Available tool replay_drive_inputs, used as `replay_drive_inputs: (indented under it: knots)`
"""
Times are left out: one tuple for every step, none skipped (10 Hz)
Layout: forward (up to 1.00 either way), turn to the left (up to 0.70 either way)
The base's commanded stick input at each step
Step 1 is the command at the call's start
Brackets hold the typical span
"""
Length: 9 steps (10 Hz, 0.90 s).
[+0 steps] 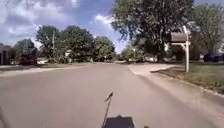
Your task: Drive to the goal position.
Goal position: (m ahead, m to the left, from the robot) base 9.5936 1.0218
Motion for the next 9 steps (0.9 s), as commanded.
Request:
replay_drive_inputs:
  knots:
    - [1.0, 0.03]
    - [1.0, 0.03]
    - [1.0, 0.03]
    - [1.0, 0.03]
    - [1.0, 0.03]
    - [1.0, 0.03]
    - [1.0, 0.03]
    - [1.0, 0.03]
    - [1.0, 0.03]
